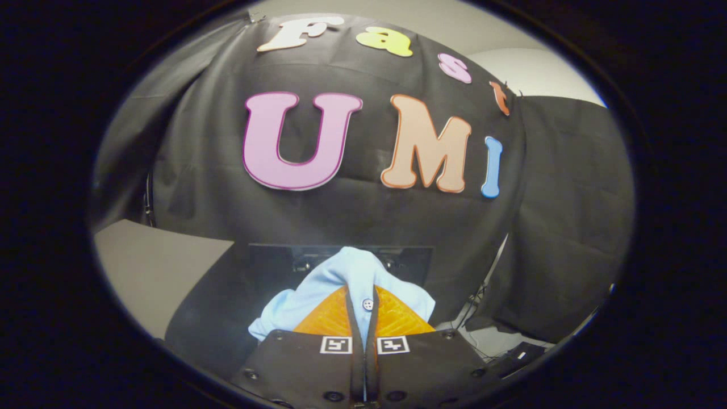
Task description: Put the clothes into the washing machine and then close the washing machine lid.
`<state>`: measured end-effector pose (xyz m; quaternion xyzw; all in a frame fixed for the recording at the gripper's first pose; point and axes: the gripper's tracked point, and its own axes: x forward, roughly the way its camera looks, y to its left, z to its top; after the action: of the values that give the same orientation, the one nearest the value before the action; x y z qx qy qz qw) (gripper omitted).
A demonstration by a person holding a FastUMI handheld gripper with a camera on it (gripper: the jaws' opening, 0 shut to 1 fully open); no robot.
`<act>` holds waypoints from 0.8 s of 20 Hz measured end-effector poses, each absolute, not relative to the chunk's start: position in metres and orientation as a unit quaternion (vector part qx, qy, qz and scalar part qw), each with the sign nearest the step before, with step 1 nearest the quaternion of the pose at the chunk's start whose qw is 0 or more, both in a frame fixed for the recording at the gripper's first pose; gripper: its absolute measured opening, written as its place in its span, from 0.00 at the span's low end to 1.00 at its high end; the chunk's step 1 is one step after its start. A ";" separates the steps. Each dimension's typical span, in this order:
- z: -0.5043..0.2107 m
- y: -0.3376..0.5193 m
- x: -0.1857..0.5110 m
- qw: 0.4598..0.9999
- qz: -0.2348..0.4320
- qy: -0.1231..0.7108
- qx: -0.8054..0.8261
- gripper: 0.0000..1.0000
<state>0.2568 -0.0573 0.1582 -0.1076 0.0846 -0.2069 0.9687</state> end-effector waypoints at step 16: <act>0.042 -0.061 0.307 0.966 -0.159 0.182 -0.092 0.10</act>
<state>0.3073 -0.0610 0.0416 -0.0922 0.1816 -0.1591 0.9660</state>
